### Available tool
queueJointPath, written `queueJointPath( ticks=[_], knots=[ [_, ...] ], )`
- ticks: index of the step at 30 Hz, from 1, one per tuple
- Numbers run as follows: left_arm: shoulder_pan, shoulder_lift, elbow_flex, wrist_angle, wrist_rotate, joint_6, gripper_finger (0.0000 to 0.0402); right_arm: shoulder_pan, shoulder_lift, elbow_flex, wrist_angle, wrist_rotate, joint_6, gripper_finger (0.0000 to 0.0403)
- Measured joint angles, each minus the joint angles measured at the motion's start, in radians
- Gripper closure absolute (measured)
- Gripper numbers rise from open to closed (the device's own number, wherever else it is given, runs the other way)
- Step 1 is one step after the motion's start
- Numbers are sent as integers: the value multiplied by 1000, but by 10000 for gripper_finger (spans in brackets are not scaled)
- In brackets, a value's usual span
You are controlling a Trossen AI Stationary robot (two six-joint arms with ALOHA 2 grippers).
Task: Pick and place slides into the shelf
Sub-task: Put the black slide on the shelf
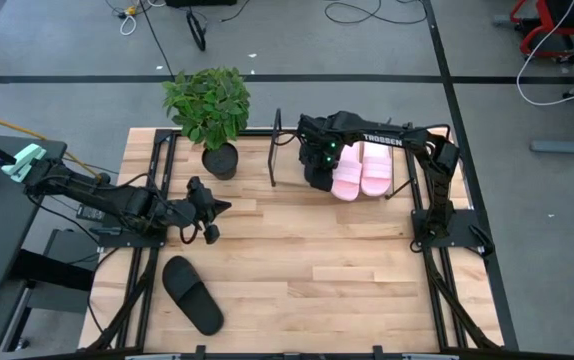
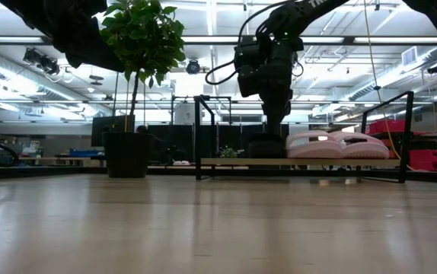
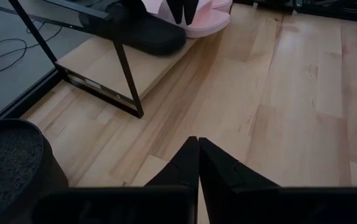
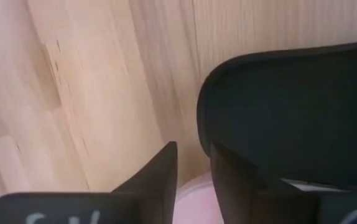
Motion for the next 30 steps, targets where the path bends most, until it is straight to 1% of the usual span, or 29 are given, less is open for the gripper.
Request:
queueJointPath(
  ticks=[7, 12, 15, 17, 20, 23, 25, 27, 30],
  knots=[
    [0, 0, 0, 0, 0, 0, 378, 0, 0, 0, -7, -1, 18, 295],
    [0, 0, -2, 3, 0, -2, 388, 24, -6, 23, -145, -68, 68, 295],
    [0, 1, -9, -6, 1, -12, 389, 75, -46, 24, -190, -70, 75, 297],
    [0, 1, -9, -14, 13, -19, 386, 117, -90, 22, -168, -72, 103, 299],
    [0, 1, -9, -45, 59, -42, 380, 180, -164, 9, -122, -72, 174, 300],
    [-1, 1, -9, -127, 106, -109, 374, 245, -241, -6, -25, -56, 268, 300],
    [-1, 1, -9, -205, 135, -183, 369, 290, -288, -17, 40, -8, 327, 300],
    [0, 1, -9, -282, 185, -248, 363, 333, -327, -36, 107, 50, 374, 301],
    [-1, 1, -9, -365, 305, -323, 355, 392, -383, -86, 186, 113, 443, 300]
  ],
)
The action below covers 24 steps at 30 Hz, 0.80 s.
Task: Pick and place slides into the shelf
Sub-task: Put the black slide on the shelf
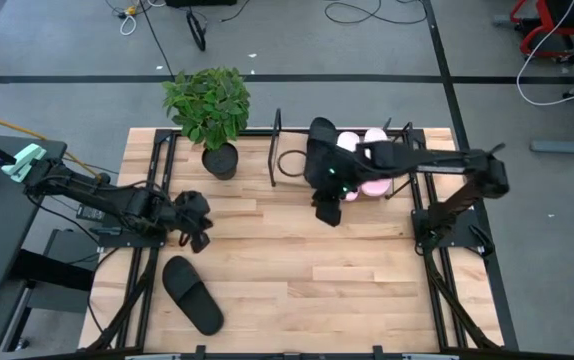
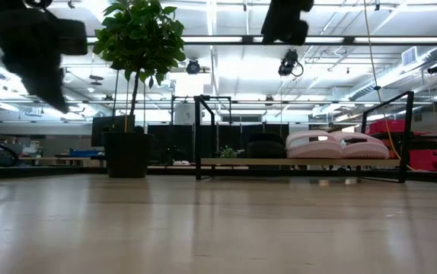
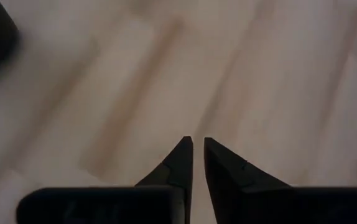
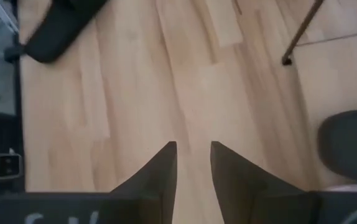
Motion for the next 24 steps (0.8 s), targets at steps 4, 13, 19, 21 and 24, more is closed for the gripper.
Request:
queueJointPath(
  ticks=[4, 13, 19, 21, 24],
  knots=[
    [-1, 0, 0, -30, 164, -69, 347, 73, -71, -118, 86, 54, 95, 301],
    [-1, 0, 0, -74, 433, -220, 345, 250, -202, -565, 541, 127, 384, 302],
    [-30, 0, 0, -110, 518, -340, 333, 367, -196, -739, 817, 164, 541, 302],
    [-52, 0, 0, -108, 520, -380, 328, 404, -181, -751, 849, 194, 549, 302],
    [-94, 0, 0, -107, 525, -466, 321, 453, -168, -751, 860, 239, 549, 302]
  ],
)
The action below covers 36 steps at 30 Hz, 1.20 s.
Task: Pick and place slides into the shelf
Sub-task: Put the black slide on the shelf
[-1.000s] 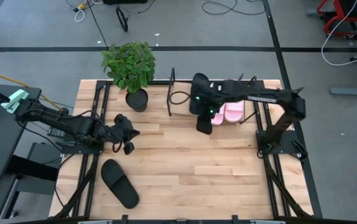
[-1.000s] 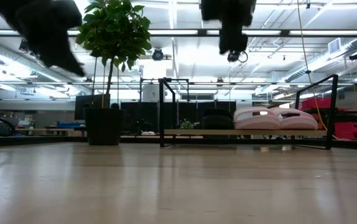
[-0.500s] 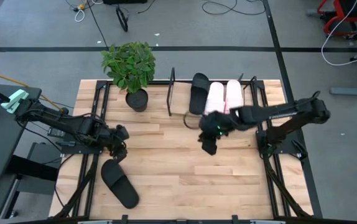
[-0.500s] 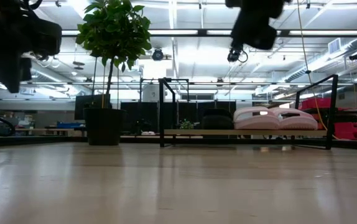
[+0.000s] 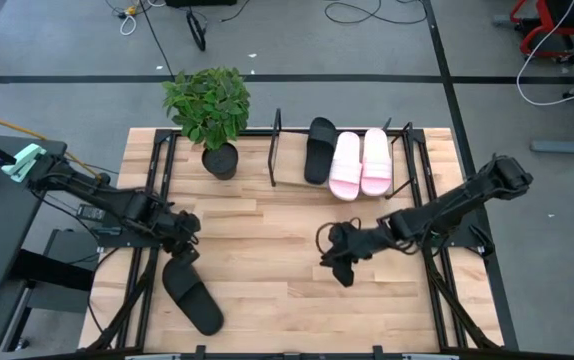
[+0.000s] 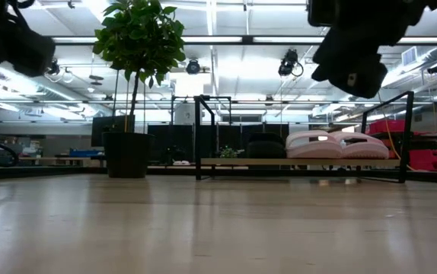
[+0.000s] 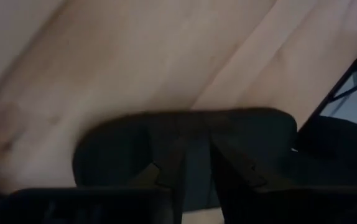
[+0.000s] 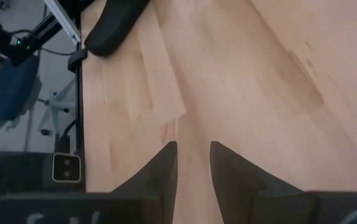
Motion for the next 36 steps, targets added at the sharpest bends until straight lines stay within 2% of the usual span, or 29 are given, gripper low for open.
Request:
queueJointPath(
  ticks=[6, 16, 29, 36],
  knots=[
    [-110, 0, 0, 6, 10, -173, 307, 49, 3, 0, -2, 57, -1, 302],
    [-280, 30, 0, 15, -16, -374, 286, 53, 3, 0, -2, 61, -27, 302],
    [-431, 156, 0, 60, -11, -475, 203, 53, 3, 0, -2, 61, -34, 302],
    [-484, 183, -32, 50, -39, -489, 183, 53, 3, 0, 19, 61, -34, 302]
  ],
)
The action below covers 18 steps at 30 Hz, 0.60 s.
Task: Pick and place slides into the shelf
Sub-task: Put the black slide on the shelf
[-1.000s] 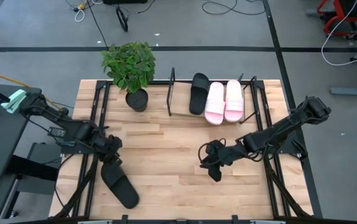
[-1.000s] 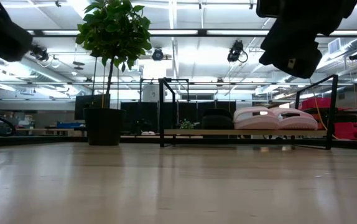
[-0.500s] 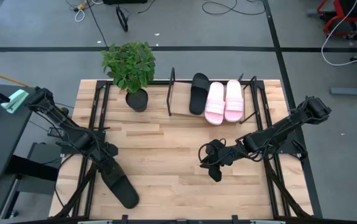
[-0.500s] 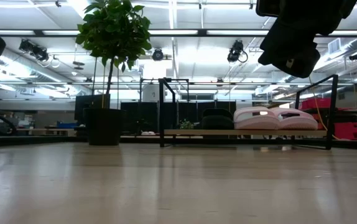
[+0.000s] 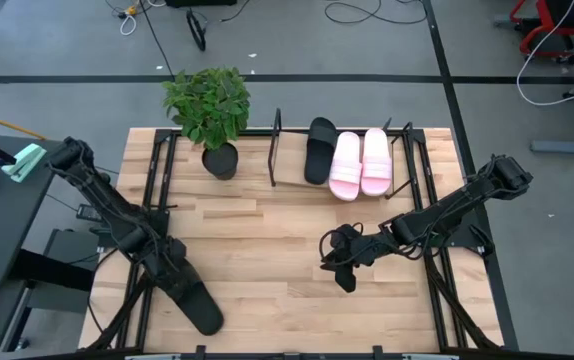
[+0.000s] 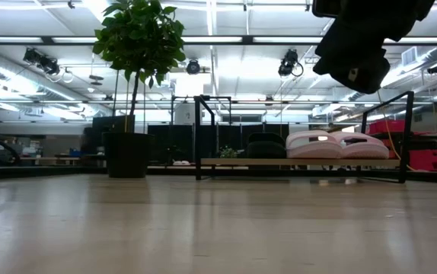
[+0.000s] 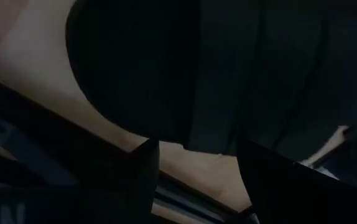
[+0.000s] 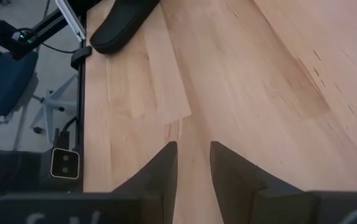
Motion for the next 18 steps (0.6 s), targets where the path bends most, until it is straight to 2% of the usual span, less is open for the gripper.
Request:
queueJointPath(
  ticks=[8, 13, 18],
  knots=[
    [-23, -19, -99, 200, -28, -44, 196, 0, 0, 0, 17, 0, 2, 302],
    [-23, -21, -100, 212, -36, -17, 209, 0, 0, 0, 18, 13, 7, 302],
    [-11, -21, -100, 247, -101, 34, 219, -3, 0, 0, 19, 21, 6, 302]
  ],
)
